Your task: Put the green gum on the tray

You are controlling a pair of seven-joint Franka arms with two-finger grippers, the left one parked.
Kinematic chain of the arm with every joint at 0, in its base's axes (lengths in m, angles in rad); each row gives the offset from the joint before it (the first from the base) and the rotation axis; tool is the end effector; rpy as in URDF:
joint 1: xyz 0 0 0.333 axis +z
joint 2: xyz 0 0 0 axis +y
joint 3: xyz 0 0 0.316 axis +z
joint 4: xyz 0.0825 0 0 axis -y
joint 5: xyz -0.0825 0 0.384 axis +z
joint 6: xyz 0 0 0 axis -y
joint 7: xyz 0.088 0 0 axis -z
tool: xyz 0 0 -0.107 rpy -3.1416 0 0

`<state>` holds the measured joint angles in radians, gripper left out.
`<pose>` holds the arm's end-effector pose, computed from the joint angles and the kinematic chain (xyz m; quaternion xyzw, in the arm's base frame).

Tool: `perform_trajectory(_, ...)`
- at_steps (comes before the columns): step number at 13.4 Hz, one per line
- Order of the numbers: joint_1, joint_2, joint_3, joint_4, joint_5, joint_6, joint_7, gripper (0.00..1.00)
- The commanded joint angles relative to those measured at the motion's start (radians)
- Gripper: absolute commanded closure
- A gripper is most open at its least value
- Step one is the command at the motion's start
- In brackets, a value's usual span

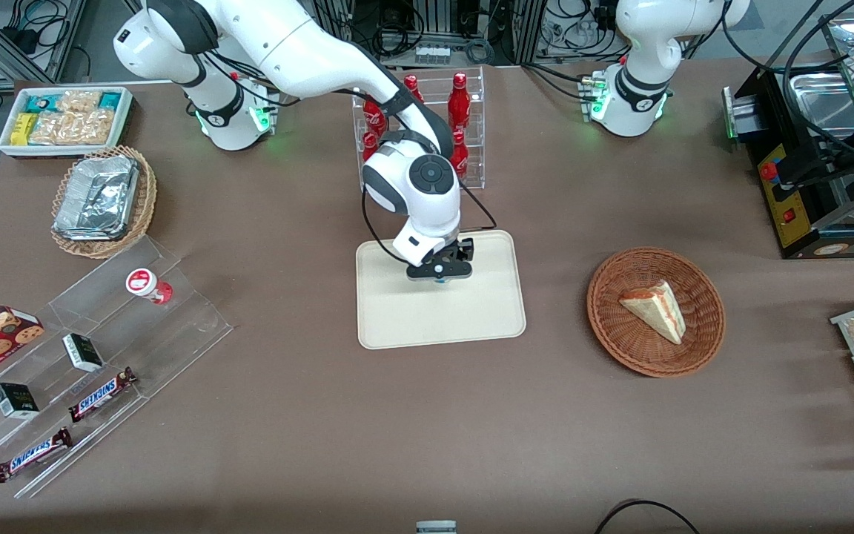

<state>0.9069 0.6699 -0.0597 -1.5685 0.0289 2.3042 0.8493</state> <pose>0.4639 0.5354 0.2562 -0.9994 0.0033 -0.0276 0.0204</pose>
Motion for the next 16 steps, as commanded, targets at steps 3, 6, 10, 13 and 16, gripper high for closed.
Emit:
perform_trajectory(3, -0.029, -0.129, -0.008, -0.046, 0.014, -0.051, -0.005, 0.0)
perform_trajectory(6, -0.094, -0.296, -0.009, -0.125, 0.009, -0.176, -0.076, 0.0)
perform_trajectory(10, -0.222, -0.533, -0.008, -0.191, 0.011, -0.377, -0.225, 0.0)
perform_trajectory(13, -0.333, -0.657, -0.009, -0.189, 0.012, -0.532, -0.369, 0.0)
perform_trajectory(16, -0.462, -0.734, -0.011, -0.176, 0.011, -0.655, -0.511, 0.0)
